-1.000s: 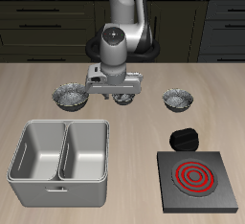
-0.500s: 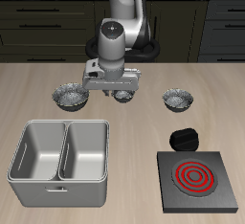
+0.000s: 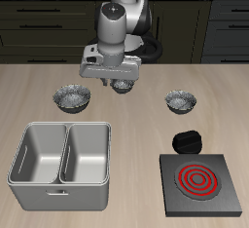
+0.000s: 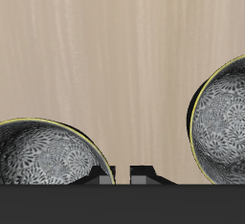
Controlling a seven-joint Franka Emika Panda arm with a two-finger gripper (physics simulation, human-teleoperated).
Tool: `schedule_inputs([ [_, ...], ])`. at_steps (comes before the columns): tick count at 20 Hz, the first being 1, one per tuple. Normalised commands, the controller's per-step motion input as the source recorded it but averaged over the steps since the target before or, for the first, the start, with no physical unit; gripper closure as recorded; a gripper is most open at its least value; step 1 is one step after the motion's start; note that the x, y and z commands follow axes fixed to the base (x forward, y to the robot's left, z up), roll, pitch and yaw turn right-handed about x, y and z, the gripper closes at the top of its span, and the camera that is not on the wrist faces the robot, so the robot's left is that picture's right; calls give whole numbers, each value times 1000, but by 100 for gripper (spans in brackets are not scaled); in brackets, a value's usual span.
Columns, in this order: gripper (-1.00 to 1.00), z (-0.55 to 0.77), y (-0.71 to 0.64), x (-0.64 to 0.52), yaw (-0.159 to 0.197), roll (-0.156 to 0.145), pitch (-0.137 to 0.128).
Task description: Place the smallest bowl in the left side of the drainer and the medium bowl in the right side
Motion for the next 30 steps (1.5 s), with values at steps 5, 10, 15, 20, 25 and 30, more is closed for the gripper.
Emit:
schedule_inputs([
  [5, 100, 319, -41, -20, -15, -19, -23],
  [10, 100, 347, -49, -26, -5, -21, -29],
  [15, 100, 360, -70, 15, -15, -20, 12],
  [20, 100, 430, -96, -10, -25, -24, -46],
  [25, 100, 141, -65, 13, -7, -7, -7],
  [30, 100, 83, -44, 86, 1, -5, 8],
])
